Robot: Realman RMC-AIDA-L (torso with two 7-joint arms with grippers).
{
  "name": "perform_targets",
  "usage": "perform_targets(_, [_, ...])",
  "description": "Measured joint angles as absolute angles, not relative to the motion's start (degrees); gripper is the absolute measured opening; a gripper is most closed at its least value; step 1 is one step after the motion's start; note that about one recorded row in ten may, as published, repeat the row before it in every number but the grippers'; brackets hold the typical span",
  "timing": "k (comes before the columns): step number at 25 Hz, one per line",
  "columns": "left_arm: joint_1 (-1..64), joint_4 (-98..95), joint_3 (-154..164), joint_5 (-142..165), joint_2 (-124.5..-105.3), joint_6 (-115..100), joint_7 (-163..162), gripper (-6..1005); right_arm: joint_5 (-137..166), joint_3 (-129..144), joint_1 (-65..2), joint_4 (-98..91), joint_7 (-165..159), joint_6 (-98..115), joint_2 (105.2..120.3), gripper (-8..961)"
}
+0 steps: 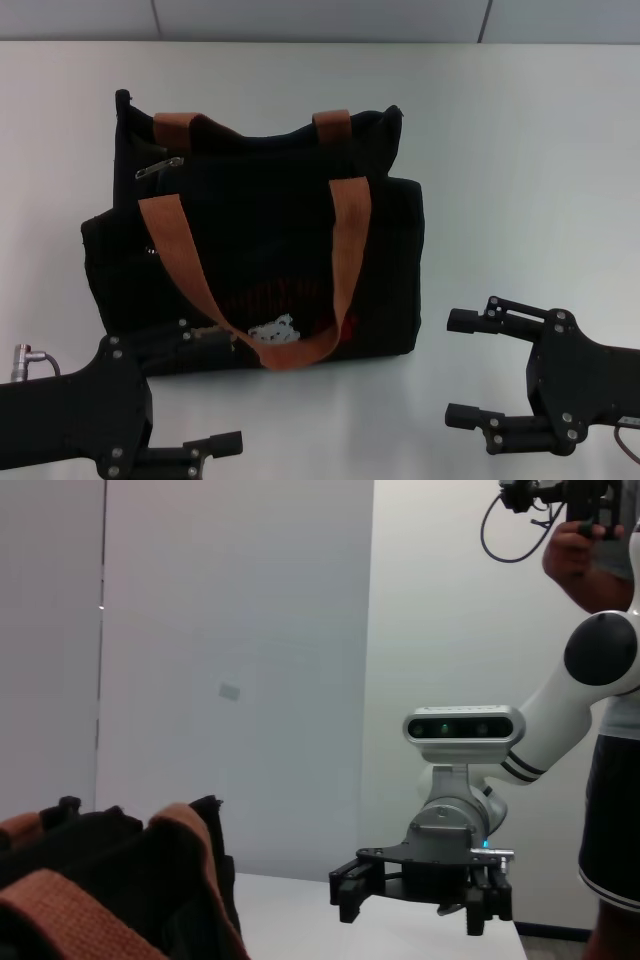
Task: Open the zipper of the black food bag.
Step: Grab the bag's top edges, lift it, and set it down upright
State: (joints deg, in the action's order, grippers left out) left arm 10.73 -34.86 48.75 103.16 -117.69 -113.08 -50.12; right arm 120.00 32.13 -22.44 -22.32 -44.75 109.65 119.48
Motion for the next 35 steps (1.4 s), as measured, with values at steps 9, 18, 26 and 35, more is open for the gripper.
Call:
perform_targets(9, [10.87,-34.85,47.92,103.35,-118.00,-113.16,-49.77,819,119.81,31.64,-22.25,-22.20,-44.77,109.48,119.44,832])
perform_targets(18, [10.80,-34.94,46.93,102.99,-118.27,-113.14,-48.30,816,119.61,31.64,-22.21,-22.24,-44.47,109.42,119.52,831])
perform_targets(26, [3.49,-28.20,39.05,87.50,-117.27,-115.19,-36.88,814,107.18,29.96,-18.20,-20.68,-39.69,110.22,119.56,831])
perform_targets(35, [0.52,-24.41,36.76,84.89,-116.06,-108.69,-37.01,811,93.63,27.57,-15.21,-16.81,-36.55,108.92,119.38,832])
